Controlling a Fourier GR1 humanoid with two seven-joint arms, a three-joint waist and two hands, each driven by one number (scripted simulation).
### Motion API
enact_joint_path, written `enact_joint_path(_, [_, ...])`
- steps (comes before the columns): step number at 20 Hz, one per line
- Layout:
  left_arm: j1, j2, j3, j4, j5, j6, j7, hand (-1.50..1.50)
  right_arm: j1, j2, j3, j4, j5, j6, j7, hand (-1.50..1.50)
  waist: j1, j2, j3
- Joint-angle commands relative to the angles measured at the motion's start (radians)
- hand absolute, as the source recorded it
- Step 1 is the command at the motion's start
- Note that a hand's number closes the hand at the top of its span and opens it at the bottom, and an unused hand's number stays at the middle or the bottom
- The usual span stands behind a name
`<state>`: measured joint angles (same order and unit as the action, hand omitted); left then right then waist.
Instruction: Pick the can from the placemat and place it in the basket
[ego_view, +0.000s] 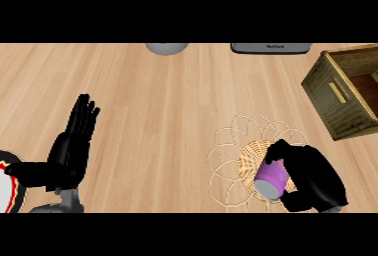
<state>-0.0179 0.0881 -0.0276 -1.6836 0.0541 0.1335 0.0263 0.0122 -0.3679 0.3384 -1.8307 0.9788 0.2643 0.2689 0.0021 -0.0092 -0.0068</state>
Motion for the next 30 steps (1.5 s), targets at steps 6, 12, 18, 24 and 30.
enact_joint_path(6, [0.002,0.007,0.028,0.014,0.007,-0.004,-0.014,0.0,0.173,-0.087,-0.166,-0.277,-0.31,0.001,-0.255,1.5,-0.022,0.006,0.007])
enact_joint_path(12, [0.089,-0.02,-0.007,0.016,-0.008,-0.013,-0.089,0.0,0.263,-0.052,-0.348,-0.558,-0.603,0.054,-0.232,1.5,-0.032,0.002,0.006])
enact_joint_path(18, [0.014,0.046,0.062,-0.017,0.027,-0.029,0.009,0.0,0.234,-0.104,-0.622,-0.719,-0.976,0.174,-0.026,1.5,-0.023,0.004,0.005])
enact_joint_path(24, [0.059,-0.012,-0.011,-0.074,-0.008,-0.002,0.018,0.0,0.189,-0.239,-0.938,-0.612,-1.246,0.212,0.13,1.5,-0.017,0.004,0.006])
enact_joint_path(30, [-0.048,0.002,0.013,-0.017,-0.024,0.009,0.062,0.0,0.008,-0.437,-1.054,-0.387,-1.198,0.271,0.147,1.5,-0.003,0.009,0.006])
